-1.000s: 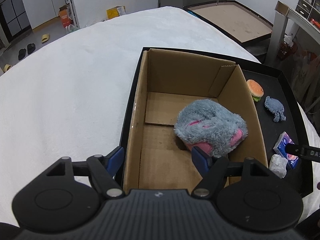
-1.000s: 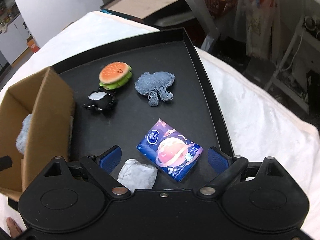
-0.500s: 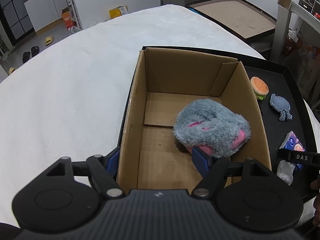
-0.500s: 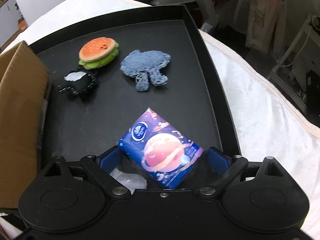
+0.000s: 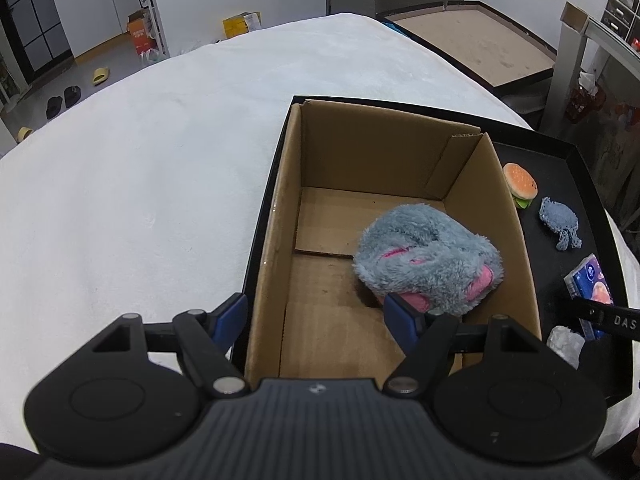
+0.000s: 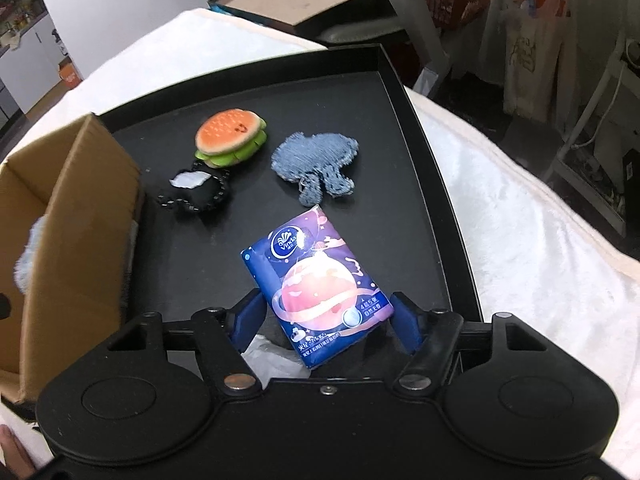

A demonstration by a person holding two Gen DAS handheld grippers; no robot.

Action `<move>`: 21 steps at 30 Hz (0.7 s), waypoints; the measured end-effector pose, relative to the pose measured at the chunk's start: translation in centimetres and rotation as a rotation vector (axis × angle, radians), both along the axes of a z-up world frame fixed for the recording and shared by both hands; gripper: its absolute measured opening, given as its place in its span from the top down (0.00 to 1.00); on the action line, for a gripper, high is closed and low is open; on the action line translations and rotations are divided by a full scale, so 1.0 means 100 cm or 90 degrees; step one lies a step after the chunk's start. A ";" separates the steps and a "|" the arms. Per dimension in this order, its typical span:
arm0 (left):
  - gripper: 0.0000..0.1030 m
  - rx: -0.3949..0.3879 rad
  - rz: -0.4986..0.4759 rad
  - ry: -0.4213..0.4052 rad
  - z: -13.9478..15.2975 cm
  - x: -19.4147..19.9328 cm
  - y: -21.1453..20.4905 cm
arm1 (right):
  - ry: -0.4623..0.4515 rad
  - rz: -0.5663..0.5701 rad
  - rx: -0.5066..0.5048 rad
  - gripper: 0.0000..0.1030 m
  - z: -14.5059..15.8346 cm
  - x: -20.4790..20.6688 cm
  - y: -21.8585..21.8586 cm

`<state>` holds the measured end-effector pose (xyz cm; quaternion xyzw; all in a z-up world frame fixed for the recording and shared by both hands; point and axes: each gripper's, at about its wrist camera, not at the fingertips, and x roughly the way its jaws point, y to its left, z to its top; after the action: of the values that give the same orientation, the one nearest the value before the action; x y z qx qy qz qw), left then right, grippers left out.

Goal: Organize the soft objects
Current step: 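Move the right gripper to the purple tissue pack and grasp it, then carry the tissue pack into the box and release it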

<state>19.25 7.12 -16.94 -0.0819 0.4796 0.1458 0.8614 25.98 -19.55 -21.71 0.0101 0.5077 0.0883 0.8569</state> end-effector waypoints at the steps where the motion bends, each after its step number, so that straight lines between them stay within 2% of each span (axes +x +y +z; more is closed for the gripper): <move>1: 0.29 -0.003 0.001 -0.001 0.000 -0.001 0.001 | -0.004 0.004 -0.003 0.37 0.003 -0.001 0.002; 12: 0.29 -0.038 0.015 -0.023 0.005 -0.008 0.014 | -0.050 0.032 -0.009 0.37 0.043 -0.013 0.027; 16: 0.29 -0.092 0.018 -0.029 0.005 -0.011 0.022 | -0.065 0.042 -0.015 0.37 0.058 -0.016 0.038; 21: 0.29 -0.085 0.023 -0.040 0.006 -0.014 0.025 | -0.083 0.058 -0.020 0.36 0.074 -0.021 0.052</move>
<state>17.83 9.59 -16.29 -0.1522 0.4597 0.1263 0.8658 23.83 -14.35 -14.35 -0.0320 0.4522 0.1201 0.8832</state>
